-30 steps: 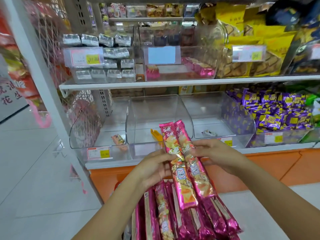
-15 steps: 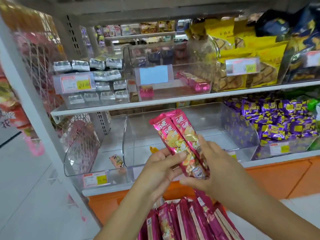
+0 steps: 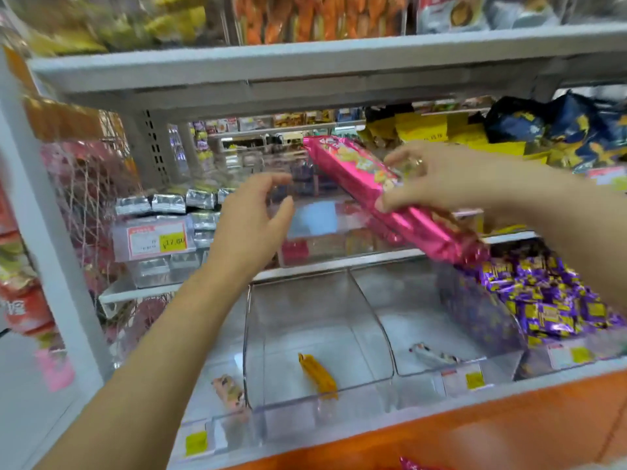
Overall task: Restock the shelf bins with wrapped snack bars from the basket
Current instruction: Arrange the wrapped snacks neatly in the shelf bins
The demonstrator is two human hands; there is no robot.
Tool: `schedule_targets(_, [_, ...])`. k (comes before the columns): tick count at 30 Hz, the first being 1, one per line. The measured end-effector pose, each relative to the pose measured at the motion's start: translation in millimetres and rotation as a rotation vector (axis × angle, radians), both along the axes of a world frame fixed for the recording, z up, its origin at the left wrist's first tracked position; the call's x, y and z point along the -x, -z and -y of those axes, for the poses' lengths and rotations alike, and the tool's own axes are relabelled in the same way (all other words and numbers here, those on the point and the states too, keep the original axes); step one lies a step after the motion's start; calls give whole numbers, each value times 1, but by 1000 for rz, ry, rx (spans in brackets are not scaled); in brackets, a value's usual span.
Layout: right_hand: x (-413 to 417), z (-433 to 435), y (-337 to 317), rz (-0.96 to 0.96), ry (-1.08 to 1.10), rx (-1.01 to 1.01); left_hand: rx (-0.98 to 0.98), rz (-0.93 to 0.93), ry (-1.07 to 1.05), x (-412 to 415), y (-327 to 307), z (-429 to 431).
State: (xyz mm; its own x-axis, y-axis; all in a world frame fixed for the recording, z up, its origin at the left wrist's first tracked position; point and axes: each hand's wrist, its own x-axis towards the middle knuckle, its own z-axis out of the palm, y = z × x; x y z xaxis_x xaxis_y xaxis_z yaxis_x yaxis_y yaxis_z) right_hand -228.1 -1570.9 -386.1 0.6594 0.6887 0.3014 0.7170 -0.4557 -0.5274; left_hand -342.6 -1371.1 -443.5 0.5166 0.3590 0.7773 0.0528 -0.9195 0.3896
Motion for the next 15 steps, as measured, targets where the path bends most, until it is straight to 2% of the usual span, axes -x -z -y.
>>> schedule_targets(2, [-16,-22,-29,7,3,71,-124,-166,-105,-6,-2,-15])
schedule_targets(4, [-33,-51,-52,1,38,186,-152,-235,-101,-9,-2,-20])
schedule_targets(8, [-58,-109,-73,-78,124,406,-155,-235,-78,-7,-3,-23])
schedule_targets(15, [-65,-171,-36,23,107,786,-31,-201,-128,-5,-5,-30])
